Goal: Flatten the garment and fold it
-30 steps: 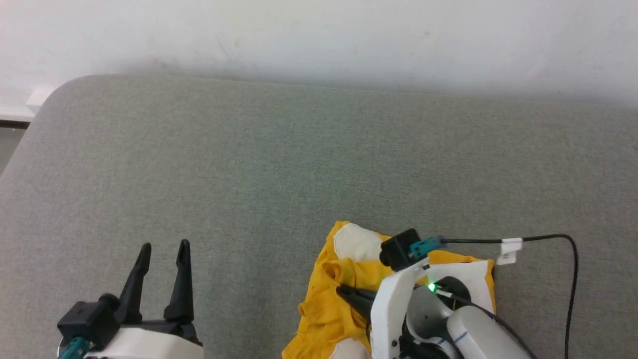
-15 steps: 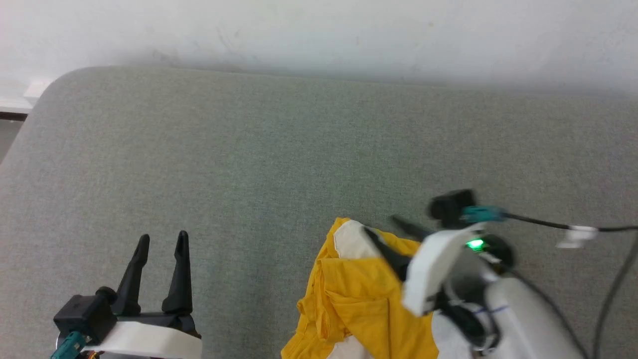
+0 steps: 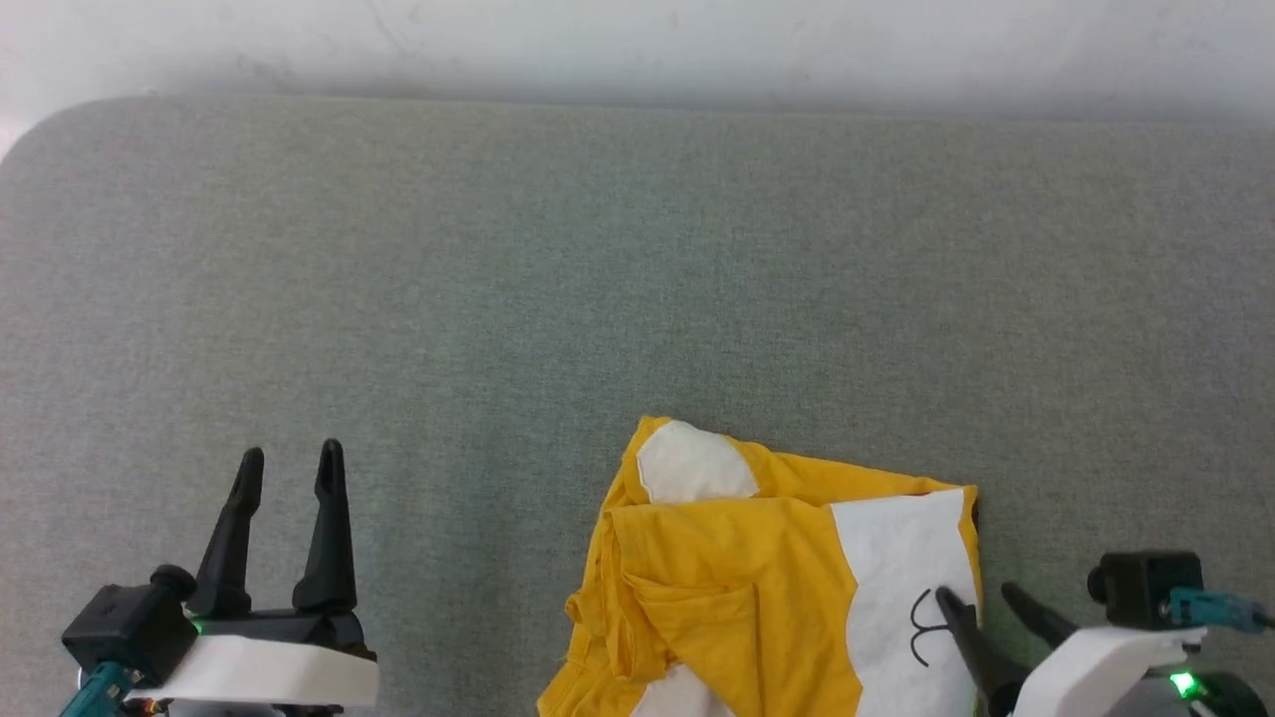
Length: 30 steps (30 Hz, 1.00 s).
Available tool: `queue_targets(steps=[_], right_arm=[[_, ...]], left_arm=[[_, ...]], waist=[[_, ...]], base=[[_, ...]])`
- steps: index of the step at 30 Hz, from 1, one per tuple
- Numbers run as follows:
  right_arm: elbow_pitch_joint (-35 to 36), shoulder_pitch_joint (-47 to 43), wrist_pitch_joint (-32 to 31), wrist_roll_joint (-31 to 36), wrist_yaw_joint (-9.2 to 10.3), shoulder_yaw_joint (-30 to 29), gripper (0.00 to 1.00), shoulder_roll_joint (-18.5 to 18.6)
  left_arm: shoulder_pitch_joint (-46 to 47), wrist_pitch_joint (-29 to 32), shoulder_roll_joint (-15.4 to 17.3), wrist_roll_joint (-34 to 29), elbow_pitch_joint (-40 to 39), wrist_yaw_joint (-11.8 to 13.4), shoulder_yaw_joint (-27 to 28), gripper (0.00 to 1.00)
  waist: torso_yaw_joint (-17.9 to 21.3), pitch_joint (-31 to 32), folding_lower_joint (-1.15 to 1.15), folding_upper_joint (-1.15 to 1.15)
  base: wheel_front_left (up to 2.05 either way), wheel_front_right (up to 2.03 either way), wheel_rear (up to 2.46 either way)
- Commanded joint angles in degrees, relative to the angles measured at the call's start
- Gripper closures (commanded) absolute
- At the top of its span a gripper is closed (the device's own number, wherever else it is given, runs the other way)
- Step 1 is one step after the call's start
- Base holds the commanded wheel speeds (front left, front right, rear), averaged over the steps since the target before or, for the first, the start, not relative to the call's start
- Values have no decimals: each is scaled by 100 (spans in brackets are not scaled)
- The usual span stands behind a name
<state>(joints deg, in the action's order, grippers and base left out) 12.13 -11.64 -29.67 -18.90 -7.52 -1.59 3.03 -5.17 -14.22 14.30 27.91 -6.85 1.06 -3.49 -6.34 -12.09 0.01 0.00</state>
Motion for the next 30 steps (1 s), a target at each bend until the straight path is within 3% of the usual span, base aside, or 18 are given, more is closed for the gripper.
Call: queue_targets(steps=[1,9,10,11,12,21,30], right_arm=[[1,-57,2,-98,3,9,0,-15],[-698,63,188,-460,3,118,0,-15],[-813,125,225,-500,3,127,51,-15],[-916,184,255,-503,3,140,70,-15],[-1012,243,288,-530,3,153,100,-15],[-1198,732,485,-302,3,28,100,-15],[-688,1836,24,1092,3,-559,100,-15]], left_arm=[[116,-36,46,25,-18,-27,30,0],[239,20,146,0,47,-86,-37,0],[264,28,154,-4,52,-95,-54,0],[294,37,159,-10,53,-105,-74,0],[327,46,162,-18,52,-119,-103,0],[458,71,155,-36,7,-125,-213,0],[498,126,331,-41,-247,-93,-104,0]], waist=[[48,-88,-1,0],[10,-184,-1,0],[1,-185,-1,0],[-7,-184,-1,0],[-15,-180,-1,0],[117,-122,-1,0],[595,-363,-1,0]], base=[[0,0,0],[0,0,0],[0,0,0],[0,0,0],[0,0,0],[0,0,0],[0,0,0]])
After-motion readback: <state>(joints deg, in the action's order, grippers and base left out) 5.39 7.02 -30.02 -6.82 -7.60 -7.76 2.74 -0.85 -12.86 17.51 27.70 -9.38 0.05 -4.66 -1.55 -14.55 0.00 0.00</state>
